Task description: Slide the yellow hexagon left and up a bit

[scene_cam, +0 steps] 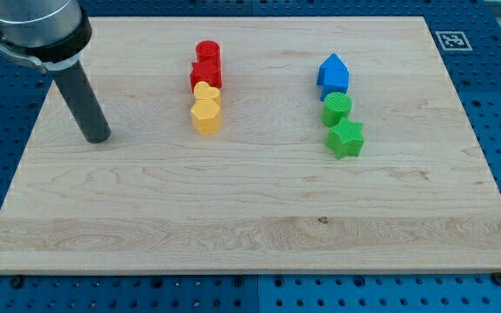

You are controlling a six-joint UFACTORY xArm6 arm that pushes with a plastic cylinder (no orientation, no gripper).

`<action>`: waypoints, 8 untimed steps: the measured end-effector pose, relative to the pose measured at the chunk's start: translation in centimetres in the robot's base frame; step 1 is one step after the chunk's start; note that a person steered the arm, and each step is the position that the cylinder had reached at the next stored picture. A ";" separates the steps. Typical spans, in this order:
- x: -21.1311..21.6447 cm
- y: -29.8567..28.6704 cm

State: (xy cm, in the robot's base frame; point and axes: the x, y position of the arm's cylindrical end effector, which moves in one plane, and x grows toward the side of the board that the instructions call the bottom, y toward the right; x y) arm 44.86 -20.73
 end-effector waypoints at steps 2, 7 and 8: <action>0.0 0.1; 6.2 19.6; 4.5 22.7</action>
State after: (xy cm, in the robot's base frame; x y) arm 49.35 1.95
